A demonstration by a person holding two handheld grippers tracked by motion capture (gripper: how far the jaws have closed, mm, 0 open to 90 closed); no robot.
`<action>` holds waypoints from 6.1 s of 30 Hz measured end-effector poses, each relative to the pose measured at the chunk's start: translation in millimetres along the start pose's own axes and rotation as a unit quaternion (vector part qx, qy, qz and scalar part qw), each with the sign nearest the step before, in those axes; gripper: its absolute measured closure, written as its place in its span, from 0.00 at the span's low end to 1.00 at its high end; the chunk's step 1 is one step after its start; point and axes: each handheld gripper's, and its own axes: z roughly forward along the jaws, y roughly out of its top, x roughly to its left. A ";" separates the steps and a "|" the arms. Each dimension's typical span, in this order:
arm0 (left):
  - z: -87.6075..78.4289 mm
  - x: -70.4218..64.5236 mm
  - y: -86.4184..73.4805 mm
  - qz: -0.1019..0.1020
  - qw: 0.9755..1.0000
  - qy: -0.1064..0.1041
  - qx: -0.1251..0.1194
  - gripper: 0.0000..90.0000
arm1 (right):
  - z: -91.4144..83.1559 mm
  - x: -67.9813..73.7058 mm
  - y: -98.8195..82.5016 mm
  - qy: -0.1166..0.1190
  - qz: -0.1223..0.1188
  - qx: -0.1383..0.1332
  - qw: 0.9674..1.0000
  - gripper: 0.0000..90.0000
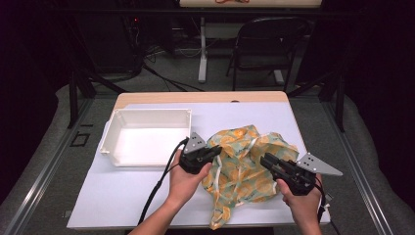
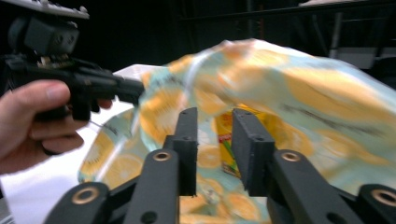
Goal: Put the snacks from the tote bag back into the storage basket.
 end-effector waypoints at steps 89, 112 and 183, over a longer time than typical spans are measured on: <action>33.3 69.8 -1.9 -0.097 0.988 0.097 0.072 0.99 | 115.4 -106.8 -12.0 -0.137 0.076 0.130 0.979 0.99; 47.9 43.1 -49.7 -0.089 0.987 0.108 0.081 1.00 | 117.3 -104.1 -23.2 -0.112 0.076 0.145 0.980 0.97; 38.1 35.8 -79.4 -0.086 0.983 0.142 0.077 0.98 | 90.5 -81.7 -51.2 -0.165 0.077 0.210 0.961 0.99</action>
